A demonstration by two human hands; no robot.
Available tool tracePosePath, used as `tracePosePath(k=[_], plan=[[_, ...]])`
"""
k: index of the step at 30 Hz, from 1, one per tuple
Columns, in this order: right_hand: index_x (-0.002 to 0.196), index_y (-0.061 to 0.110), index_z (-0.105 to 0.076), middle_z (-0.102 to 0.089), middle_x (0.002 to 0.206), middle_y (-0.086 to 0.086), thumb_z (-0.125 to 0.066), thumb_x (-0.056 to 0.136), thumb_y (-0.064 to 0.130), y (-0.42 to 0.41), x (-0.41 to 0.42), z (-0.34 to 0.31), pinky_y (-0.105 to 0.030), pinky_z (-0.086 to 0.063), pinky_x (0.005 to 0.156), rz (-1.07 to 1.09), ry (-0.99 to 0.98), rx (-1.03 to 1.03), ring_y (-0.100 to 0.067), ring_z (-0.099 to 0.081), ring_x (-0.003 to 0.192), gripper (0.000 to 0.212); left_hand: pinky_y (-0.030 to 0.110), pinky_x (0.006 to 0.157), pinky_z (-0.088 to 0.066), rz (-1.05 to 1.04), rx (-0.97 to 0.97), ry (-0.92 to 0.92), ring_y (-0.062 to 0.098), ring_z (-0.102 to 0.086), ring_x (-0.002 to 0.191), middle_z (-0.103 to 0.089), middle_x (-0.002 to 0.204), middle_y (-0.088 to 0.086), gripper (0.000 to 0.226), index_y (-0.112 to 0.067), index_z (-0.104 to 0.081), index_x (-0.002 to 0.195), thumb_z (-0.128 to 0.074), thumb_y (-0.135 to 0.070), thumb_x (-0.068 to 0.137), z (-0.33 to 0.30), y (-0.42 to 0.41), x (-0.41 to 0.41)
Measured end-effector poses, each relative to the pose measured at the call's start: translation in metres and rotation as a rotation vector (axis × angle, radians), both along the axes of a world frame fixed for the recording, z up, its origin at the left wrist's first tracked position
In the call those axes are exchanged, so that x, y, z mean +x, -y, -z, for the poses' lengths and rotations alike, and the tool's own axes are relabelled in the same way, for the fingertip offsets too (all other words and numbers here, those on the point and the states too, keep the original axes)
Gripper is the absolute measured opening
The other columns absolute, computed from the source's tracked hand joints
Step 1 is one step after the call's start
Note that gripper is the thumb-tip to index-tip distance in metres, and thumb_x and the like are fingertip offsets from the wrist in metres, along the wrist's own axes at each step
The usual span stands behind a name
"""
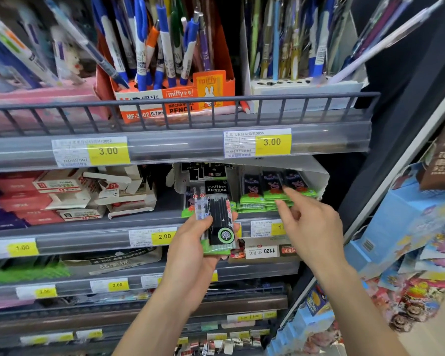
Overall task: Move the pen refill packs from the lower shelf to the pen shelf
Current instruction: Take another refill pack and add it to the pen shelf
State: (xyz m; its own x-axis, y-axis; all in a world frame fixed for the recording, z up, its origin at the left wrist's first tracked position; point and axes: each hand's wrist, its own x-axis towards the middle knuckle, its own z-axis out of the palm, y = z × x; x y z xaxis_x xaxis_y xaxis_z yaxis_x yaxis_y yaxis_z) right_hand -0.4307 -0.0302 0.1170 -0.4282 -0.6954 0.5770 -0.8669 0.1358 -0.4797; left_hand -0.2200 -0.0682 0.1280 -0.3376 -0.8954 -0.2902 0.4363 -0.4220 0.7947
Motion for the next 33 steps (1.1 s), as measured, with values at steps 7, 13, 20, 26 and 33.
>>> tracePosePath(k=[7,13,20,26,33], plan=[[0.121,0.051,-0.061,-0.06,0.07,-0.004,-0.063,0.1,0.034,-0.017,0.095,0.005,-0.024,-0.045,0.041,-0.535,1.041,0.093,-0.015,-0.061,0.051,0.027,0.037,0.075,-0.059,-0.024,-0.129,0.116,0.023,-0.076,0.092,-0.08,0.114,0.012,0.021,-0.013,-0.072,0.121,-0.06,-0.021,0.106,-0.001,-0.004,0.006],[0.134,0.047,-0.049,-0.063,0.072,-0.011,-0.062,0.101,0.023,-0.009,0.117,0.005,-0.026,-0.049,0.046,-0.537,1.151,0.147,-0.017,-0.059,0.053,0.043,0.048,0.081,-0.05,-0.117,-0.061,0.108,0.034,-0.066,0.097,-0.073,0.122,0.027,0.031,-0.001,-0.066,0.129,-0.054,-0.021,0.108,0.002,0.002,0.022],[0.137,0.036,-0.054,-0.055,0.06,-0.001,-0.062,0.101,0.018,-0.002,0.112,0.007,-0.022,-0.049,0.051,-0.373,1.18,0.002,-0.011,-0.056,0.05,0.042,0.041,0.078,-0.053,-0.148,-0.2,0.251,0.023,-0.067,0.078,-0.079,0.087,0.009,0.008,-0.012,-0.076,0.096,-0.075,-0.02,0.097,0.001,0.01,0.031],[0.145,0.025,-0.053,-0.059,0.064,0.004,-0.06,0.1,0.028,0.017,0.1,0.0,-0.04,-0.054,0.061,-0.158,0.834,-0.023,-0.018,-0.062,0.058,0.046,0.037,0.076,-0.059,-0.125,-0.173,0.244,0.019,-0.074,0.074,-0.079,0.095,0.018,0.009,-0.002,-0.075,0.104,-0.073,-0.005,0.096,0.001,0.016,0.028],[0.15,0.02,-0.049,-0.063,0.067,0.011,-0.058,0.098,0.045,0.01,0.098,-0.006,-0.036,-0.052,0.076,-0.086,0.388,0.142,-0.011,-0.063,0.075,0.059,0.028,0.061,-0.063,-0.159,-0.162,0.269,0.02,-0.079,0.075,-0.081,0.104,0.013,0.016,-0.006,-0.07,0.113,-0.064,0.002,0.101,-0.003,0.027,0.013]])
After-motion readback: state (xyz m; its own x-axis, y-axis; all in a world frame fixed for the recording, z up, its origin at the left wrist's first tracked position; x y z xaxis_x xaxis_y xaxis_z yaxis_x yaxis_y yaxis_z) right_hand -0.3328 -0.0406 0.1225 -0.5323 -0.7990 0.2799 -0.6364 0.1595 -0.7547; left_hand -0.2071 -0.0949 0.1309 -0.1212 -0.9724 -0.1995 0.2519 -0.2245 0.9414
